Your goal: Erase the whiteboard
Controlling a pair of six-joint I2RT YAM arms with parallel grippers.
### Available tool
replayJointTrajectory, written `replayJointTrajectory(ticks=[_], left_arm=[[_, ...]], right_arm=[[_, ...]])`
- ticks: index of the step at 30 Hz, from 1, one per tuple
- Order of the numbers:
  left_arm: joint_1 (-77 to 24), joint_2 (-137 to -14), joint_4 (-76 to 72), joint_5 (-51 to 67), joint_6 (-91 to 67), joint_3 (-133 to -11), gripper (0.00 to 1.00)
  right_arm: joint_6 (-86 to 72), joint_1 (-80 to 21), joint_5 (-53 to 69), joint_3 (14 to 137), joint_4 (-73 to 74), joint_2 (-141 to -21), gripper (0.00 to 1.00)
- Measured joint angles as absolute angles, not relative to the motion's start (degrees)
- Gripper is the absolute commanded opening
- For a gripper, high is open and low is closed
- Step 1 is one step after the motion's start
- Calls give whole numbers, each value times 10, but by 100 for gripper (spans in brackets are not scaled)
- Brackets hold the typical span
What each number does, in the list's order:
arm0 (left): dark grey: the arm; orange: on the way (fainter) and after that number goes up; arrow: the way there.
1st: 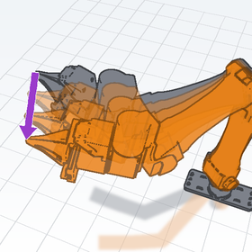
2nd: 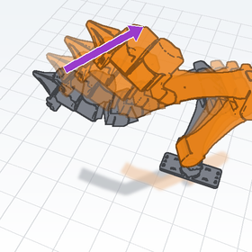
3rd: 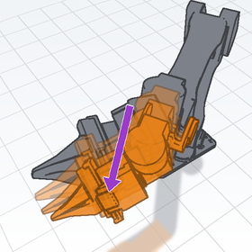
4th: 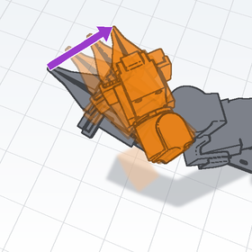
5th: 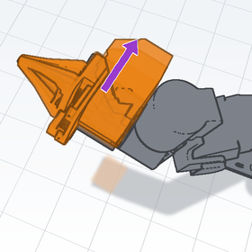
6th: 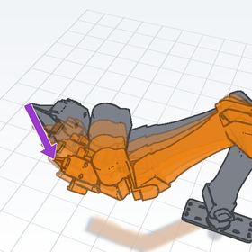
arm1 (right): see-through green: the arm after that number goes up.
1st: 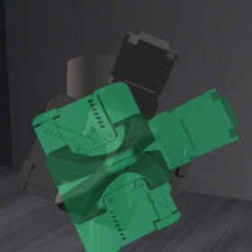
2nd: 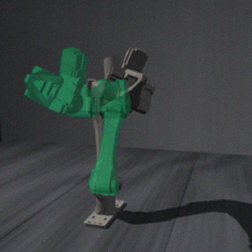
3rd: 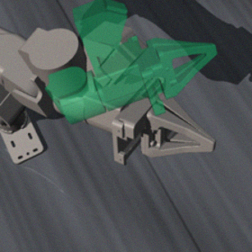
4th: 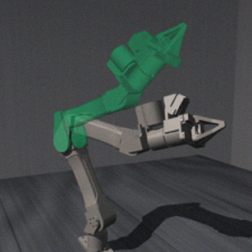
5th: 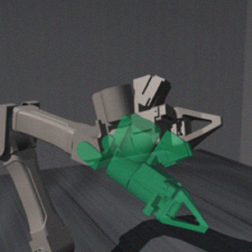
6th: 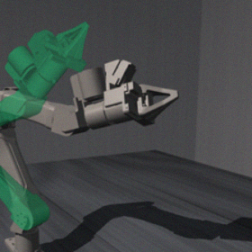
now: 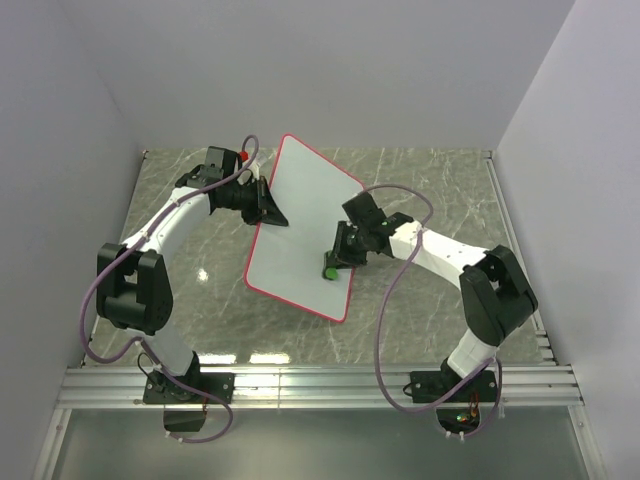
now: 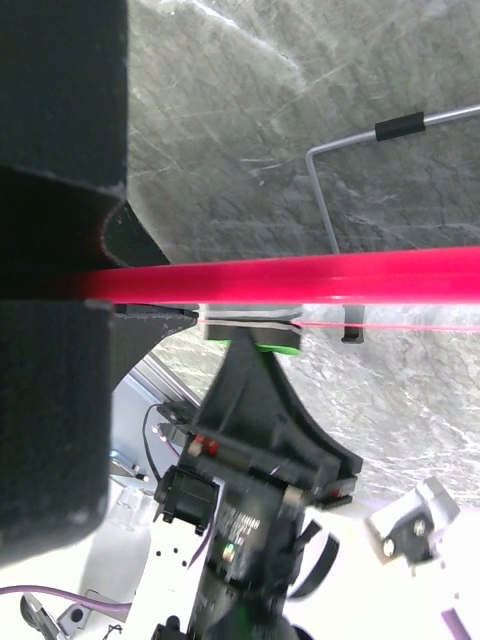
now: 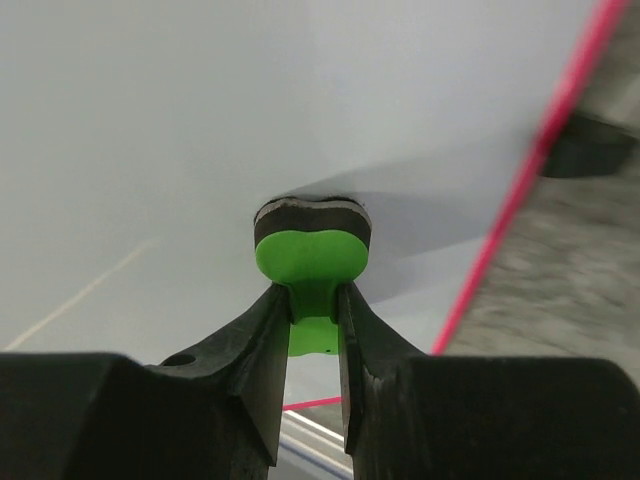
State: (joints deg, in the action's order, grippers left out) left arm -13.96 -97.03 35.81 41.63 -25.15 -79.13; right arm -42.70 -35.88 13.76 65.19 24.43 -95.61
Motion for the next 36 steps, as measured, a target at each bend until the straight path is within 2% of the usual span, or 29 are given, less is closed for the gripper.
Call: replayJointTrajectory(ticks=[11, 12, 14, 15, 16, 17, 18, 20, 30, 33, 36], left_arm=[[-146, -969, 358, 415, -252, -795, 0], [-147, -969, 358, 413, -253, -796, 0], [-149, -969, 359, 411, -254, -799, 0], [-150, -969, 361, 409, -254, -801, 0], [-151, -970, 363, 408, -254, -804, 0], [-152, -971, 366, 406, -254, -807, 0], [-154, -972, 369, 405, -254, -811, 0], [-156, -978, 380, 402, -255, -825, 0], [-168, -1020, 446, 377, -271, -907, 2], [-171, -1037, 469, 361, -275, -936, 22], [-175, -1048, 484, 319, -266, -949, 36]], right_arm=[[-423, -351, -41, 651, 382, -957, 0], [-424, -344, -51, 651, 392, -944, 3], [-425, -318, -70, 651, 409, -911, 28], [-425, -298, -79, 651, 417, -887, 46], [-425, -280, -87, 651, 423, -867, 54], [-422, -261, -98, 652, 429, -847, 70], [-422, -239, -113, 653, 438, -829, 81], [-411, -215, -135, 653, 454, -811, 94], [-376, -195, -154, 602, 489, -799, 95], [-371, -194, -149, 588, 490, -800, 95], [-364, -194, -144, 586, 490, -800, 95]])
